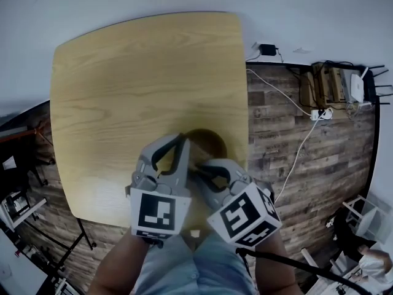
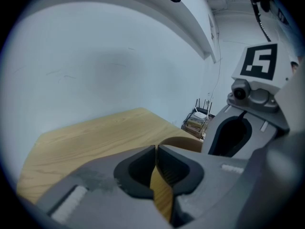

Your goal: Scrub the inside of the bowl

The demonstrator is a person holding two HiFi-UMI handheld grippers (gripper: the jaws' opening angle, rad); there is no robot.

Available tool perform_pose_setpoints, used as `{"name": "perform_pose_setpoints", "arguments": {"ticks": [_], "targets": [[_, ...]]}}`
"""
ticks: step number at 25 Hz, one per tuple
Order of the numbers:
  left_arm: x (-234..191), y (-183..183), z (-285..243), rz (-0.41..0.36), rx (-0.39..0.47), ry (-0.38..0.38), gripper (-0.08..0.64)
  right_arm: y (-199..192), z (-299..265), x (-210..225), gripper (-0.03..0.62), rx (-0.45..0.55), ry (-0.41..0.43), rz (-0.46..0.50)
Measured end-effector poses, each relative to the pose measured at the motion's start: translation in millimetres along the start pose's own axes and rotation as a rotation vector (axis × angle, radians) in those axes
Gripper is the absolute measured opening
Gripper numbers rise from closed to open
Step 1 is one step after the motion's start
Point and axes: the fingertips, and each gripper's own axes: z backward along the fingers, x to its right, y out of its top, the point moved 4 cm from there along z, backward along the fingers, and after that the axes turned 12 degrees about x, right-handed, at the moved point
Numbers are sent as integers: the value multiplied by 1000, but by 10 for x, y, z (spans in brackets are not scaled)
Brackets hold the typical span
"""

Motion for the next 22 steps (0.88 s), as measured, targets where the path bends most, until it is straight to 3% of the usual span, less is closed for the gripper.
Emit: {"name": "perform_pose_setpoints", "arguments": {"ticks": [10, 22], "targets": [[64, 19, 5, -42, 8, -38, 40, 1, 233, -136, 25, -27, 1, 52], [-17, -38, -3, 8, 27, 40, 40, -48, 548, -359, 26, 14, 0, 87]]}}
